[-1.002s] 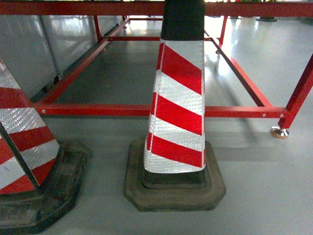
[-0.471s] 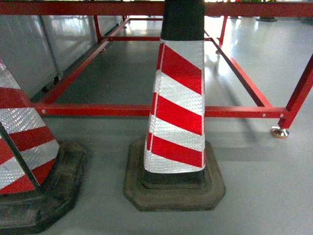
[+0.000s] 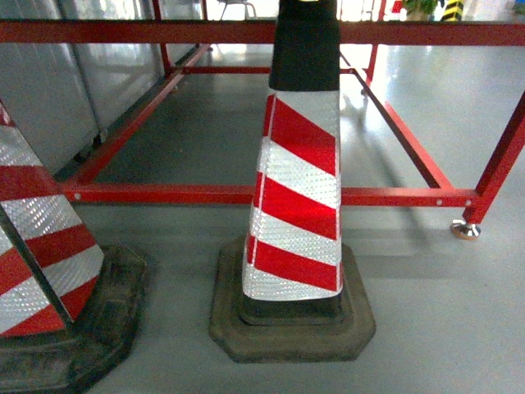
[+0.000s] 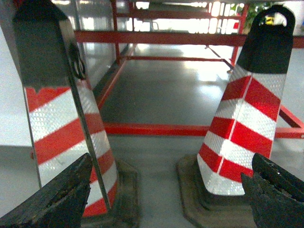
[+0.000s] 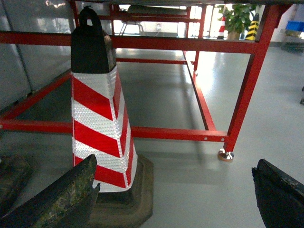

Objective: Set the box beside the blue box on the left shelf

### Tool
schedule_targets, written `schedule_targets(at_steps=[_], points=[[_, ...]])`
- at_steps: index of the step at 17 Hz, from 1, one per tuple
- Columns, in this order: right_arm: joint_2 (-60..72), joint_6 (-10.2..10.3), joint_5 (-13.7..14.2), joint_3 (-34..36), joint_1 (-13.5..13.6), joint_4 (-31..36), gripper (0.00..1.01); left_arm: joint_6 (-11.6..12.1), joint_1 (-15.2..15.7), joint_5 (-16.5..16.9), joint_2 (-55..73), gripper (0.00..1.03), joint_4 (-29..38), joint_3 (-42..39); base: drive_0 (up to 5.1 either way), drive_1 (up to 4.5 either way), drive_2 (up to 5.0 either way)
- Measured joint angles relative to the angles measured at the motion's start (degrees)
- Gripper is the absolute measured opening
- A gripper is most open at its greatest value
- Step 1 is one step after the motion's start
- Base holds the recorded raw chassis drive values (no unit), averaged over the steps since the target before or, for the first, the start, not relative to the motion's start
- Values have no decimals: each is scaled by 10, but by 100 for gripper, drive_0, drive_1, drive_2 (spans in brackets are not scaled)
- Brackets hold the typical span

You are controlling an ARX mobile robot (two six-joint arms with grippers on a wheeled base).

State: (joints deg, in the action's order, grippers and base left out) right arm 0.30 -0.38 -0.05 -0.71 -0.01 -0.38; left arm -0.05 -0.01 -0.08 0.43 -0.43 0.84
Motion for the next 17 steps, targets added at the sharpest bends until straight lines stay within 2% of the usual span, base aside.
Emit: schedule_targets(at_steps=[17], points=[[0,4,0,0,0,1,98,1,0,0,0,98,2,0,0,0,0]])
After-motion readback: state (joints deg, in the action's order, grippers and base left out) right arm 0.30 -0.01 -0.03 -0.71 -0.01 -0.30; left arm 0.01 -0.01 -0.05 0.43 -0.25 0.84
